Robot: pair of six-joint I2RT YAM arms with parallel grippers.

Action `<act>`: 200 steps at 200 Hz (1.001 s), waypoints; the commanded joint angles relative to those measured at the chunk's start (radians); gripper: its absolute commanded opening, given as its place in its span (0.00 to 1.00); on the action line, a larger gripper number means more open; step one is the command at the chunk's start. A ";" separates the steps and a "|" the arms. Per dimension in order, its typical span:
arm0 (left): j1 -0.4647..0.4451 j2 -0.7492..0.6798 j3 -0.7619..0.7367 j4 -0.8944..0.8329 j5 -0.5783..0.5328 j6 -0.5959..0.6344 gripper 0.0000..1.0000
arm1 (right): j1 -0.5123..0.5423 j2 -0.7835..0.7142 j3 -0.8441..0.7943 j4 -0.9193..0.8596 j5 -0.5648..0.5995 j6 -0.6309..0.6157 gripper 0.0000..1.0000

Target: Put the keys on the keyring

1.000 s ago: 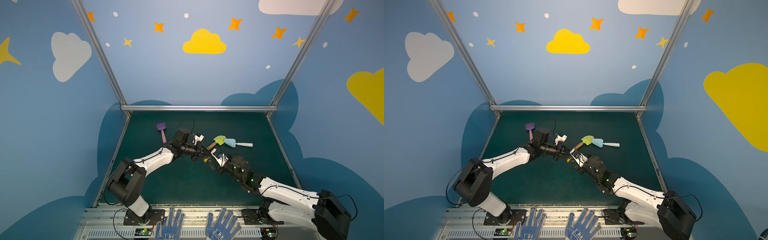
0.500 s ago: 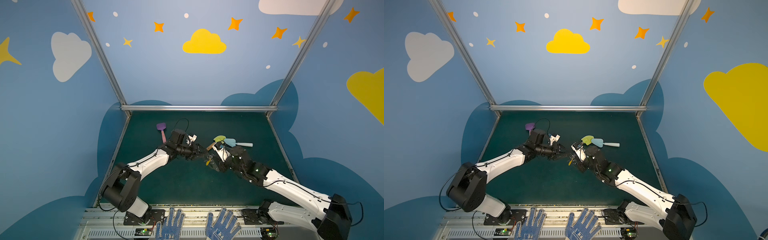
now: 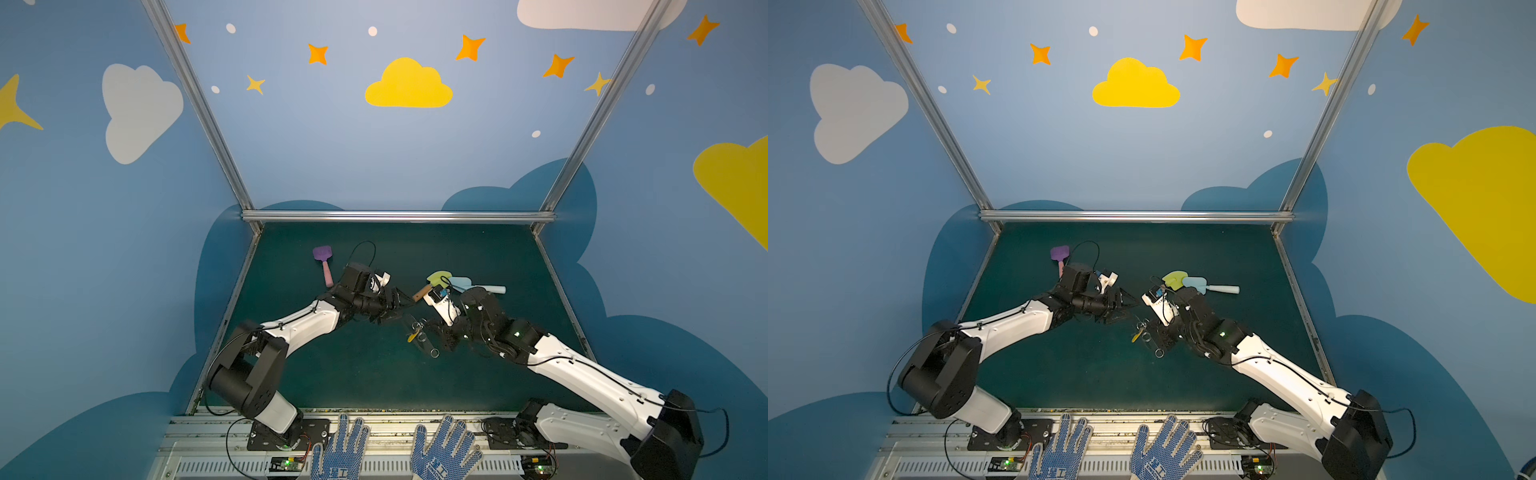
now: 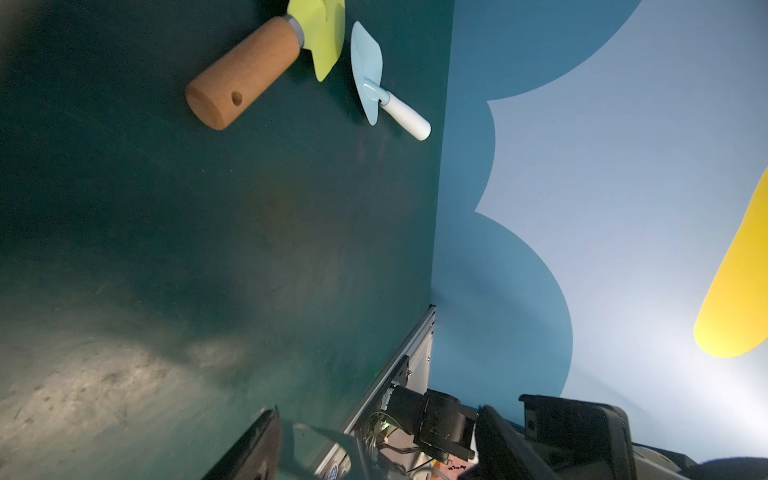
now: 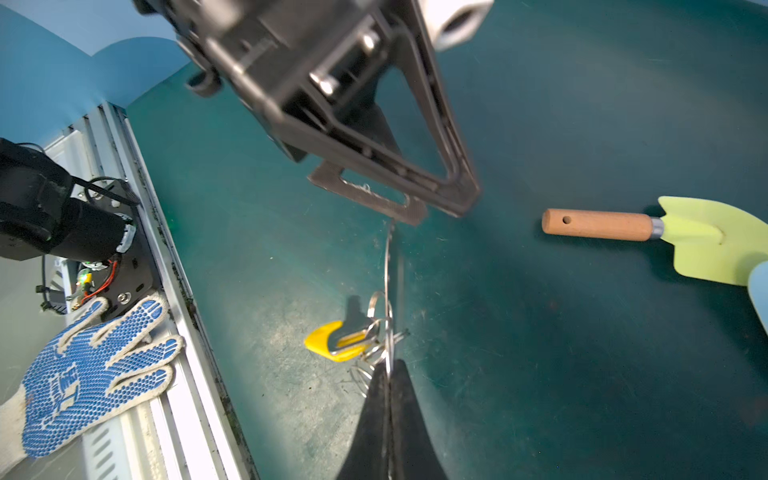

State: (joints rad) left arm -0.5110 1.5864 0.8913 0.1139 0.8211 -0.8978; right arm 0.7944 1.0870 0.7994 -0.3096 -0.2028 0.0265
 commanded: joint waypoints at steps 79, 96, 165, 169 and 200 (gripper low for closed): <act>-0.037 0.025 0.047 -0.085 0.012 -0.012 0.73 | 0.012 0.035 0.012 0.064 0.101 -0.084 0.00; -0.047 0.033 0.051 -0.076 0.010 -0.025 0.71 | 0.028 0.041 0.009 0.088 0.115 -0.094 0.00; -0.053 0.053 0.049 -0.061 -0.005 -0.041 0.16 | 0.060 0.030 -0.010 0.112 0.063 -0.084 0.00; -0.048 0.053 0.049 -0.062 -0.006 -0.041 0.12 | 0.060 0.028 -0.011 0.106 0.057 -0.080 0.00; -0.025 0.009 0.056 -0.109 -0.062 -0.003 0.04 | 0.060 0.026 -0.006 0.039 0.002 -0.030 0.00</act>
State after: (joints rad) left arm -0.5587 1.6279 0.9371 0.0631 0.8246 -0.9489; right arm 0.8528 1.1305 0.7856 -0.2531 -0.1463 -0.0471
